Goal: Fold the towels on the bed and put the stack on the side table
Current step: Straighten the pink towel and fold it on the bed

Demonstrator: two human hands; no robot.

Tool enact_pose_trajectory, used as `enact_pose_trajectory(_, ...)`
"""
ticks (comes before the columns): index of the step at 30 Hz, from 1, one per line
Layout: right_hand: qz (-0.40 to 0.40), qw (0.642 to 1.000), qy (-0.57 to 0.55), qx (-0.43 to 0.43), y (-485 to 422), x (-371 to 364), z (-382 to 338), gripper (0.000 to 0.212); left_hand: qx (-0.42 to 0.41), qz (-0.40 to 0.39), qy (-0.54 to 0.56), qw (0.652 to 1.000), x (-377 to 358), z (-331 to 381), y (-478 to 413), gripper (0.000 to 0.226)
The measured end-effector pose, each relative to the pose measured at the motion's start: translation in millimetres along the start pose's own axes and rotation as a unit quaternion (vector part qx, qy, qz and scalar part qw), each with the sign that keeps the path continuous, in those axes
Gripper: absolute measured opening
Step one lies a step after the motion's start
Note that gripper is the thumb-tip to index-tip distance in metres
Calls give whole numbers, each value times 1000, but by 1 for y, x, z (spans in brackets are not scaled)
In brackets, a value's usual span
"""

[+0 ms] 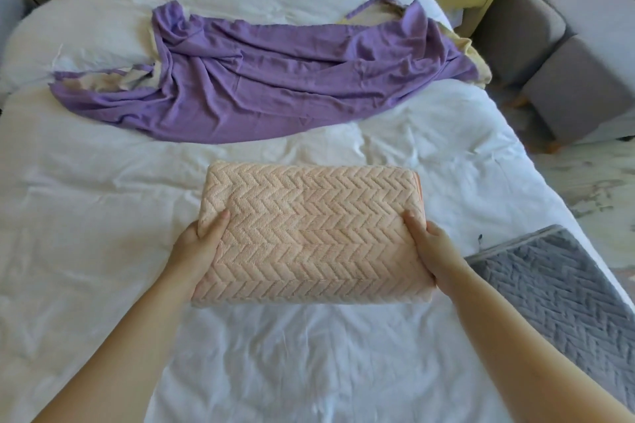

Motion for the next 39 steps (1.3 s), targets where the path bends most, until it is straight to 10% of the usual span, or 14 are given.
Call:
enact_pose_trajectory(20,173,978,-92,-74,167,223,183,58,15,-273,51,961,-211,39,170,46)
enact_pose_trajectory(32,-60,939,-337,-15,102,335,245,48,74,-112,187,973,-314,19,241,44)
enact_pose_trajectory(39,64,969,-219,-98,72,327,293,45,157,-84,187,966,-333,-43,272,57)
Point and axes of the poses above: each hand's wrist, its own y-axis away from the middle knuckle, its own x-axis out of the back of the hand, z = x × y, the point moved 4 cm from there along -y, towards the middle knuckle, and after that the axes turned 9 degrees about y, right-handed, at the moved point
